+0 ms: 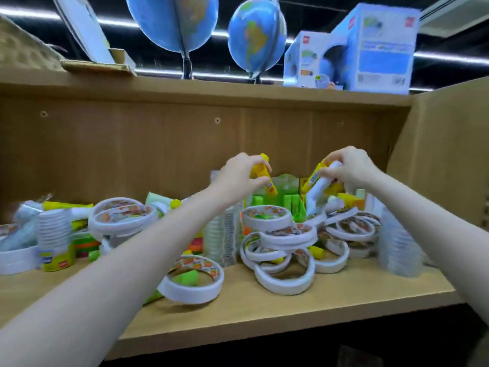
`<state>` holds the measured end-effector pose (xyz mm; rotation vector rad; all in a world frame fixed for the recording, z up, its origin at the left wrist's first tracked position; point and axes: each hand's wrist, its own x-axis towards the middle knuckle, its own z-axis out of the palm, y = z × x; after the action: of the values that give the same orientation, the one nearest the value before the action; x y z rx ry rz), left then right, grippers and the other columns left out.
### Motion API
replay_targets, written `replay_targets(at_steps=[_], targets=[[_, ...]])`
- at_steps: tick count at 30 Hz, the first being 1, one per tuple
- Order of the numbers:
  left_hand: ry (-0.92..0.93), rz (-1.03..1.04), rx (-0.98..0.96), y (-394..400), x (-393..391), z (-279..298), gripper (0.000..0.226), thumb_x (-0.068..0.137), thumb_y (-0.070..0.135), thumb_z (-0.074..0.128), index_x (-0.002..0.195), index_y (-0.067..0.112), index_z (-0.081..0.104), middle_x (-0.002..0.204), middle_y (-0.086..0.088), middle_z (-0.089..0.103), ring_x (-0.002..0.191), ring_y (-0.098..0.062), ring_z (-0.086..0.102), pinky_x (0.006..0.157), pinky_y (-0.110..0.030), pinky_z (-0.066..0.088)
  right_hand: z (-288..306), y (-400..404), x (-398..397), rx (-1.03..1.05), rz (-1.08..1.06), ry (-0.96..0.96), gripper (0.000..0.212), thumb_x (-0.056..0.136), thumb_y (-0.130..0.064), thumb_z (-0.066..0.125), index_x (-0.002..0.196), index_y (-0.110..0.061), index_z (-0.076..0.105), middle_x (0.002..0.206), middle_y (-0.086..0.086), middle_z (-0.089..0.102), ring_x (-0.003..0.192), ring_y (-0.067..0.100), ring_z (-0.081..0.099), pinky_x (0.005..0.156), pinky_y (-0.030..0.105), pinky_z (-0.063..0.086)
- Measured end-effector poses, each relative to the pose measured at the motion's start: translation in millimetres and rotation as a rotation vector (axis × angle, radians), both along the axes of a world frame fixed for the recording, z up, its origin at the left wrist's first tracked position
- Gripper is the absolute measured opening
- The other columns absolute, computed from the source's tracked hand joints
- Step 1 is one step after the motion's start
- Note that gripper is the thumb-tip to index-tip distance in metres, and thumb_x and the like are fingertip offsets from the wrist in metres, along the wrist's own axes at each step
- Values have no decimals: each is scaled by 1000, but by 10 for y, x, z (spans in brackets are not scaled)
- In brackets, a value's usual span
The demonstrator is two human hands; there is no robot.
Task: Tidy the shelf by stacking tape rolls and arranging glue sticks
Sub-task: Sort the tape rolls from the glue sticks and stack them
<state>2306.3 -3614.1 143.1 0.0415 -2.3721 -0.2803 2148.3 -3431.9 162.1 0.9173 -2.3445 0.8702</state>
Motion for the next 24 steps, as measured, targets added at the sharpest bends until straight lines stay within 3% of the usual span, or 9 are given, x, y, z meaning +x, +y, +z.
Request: replay_targets(at_steps=[3, 5, 7, 9, 11, 14, 19, 24], targets=[[-84, 9, -21, 58, -386, 84, 24, 84, 23, 64, 107, 19, 65, 109, -13, 57, 104, -29, 52, 84, -30, 39, 1, -93, -268, 152, -23, -16, 26, 79, -25, 72, 99, -9, 70, 86, 13, 66, 87, 29, 66, 82, 37, 53], [-136, -2, -38, 97, -612, 111, 24, 84, 19, 63, 108, 17, 65, 110, -11, 60, 106, -28, 53, 84, -29, 39, -17, -120, -412, 172, -44, -47, 27, 80, -24, 72, 101, -7, 69, 89, 14, 68, 77, 25, 66, 79, 33, 54], [-221, -4, -88, 112, -820, 122, 24, 85, 19, 62, 109, 17, 64, 117, -8, 59, 108, -26, 53, 85, -27, 38, -20, -114, -530, 167, -40, -99, 27, 81, -22, 71, 103, -6, 68, 85, 12, 65, 59, 18, 61, 64, 24, 54], [-310, 5, -131, 95, -1001, 120, 24, 85, 21, 62, 110, 18, 64, 125, -5, 56, 107, -25, 54, 85, -27, 39, -2, -75, -647, 200, -63, -128, 28, 82, -19, 71, 106, -7, 66, 92, 12, 65, 65, 20, 61, 57, 15, 50], [-397, 20, -170, 66, -1143, 105, 28, 86, 19, 61, 114, 20, 62, 126, -5, 56, 110, -25, 54, 89, -29, 42, 14, -13, -739, 304, -113, -174, 32, 83, -17, 68, 114, -9, 63, 99, 13, 65, 71, 22, 63, 62, 20, 51], [-488, 38, -220, 33, -1237, 76, 34, 87, 14, 57, 120, 23, 60, 128, -5, 56, 116, -23, 52, 96, -31, 42, 11, 42, -821, 416, -107, -242, 36, 84, -17, 67, 119, -12, 59, 94, 10, 59, 59, 17, 60, 51, 20, 51], [-498, 65, -222, 36, -1219, 33, 32, 88, 13, 52, 116, 24, 62, 126, -6, 56, 115, -26, 52, 94, -32, 43, -72, 116, -813, 469, 37, -289, 18, 86, -17, 65, 104, -13, 67, 102, 10, 61, 72, 14, 60, 70, 27, 57], [-420, -20, -152, 111, -915, 82, 29, 91, 16, 49, 116, 18, 63, 124, -2, 60, 115, -20, 54, 93, -24, 39, 41, 258, -496, 356, 144, -198, 16, 91, -19, 58, 104, -15, 67, 94, 0, 63, 70, 9, 62, 60, 15, 53]])
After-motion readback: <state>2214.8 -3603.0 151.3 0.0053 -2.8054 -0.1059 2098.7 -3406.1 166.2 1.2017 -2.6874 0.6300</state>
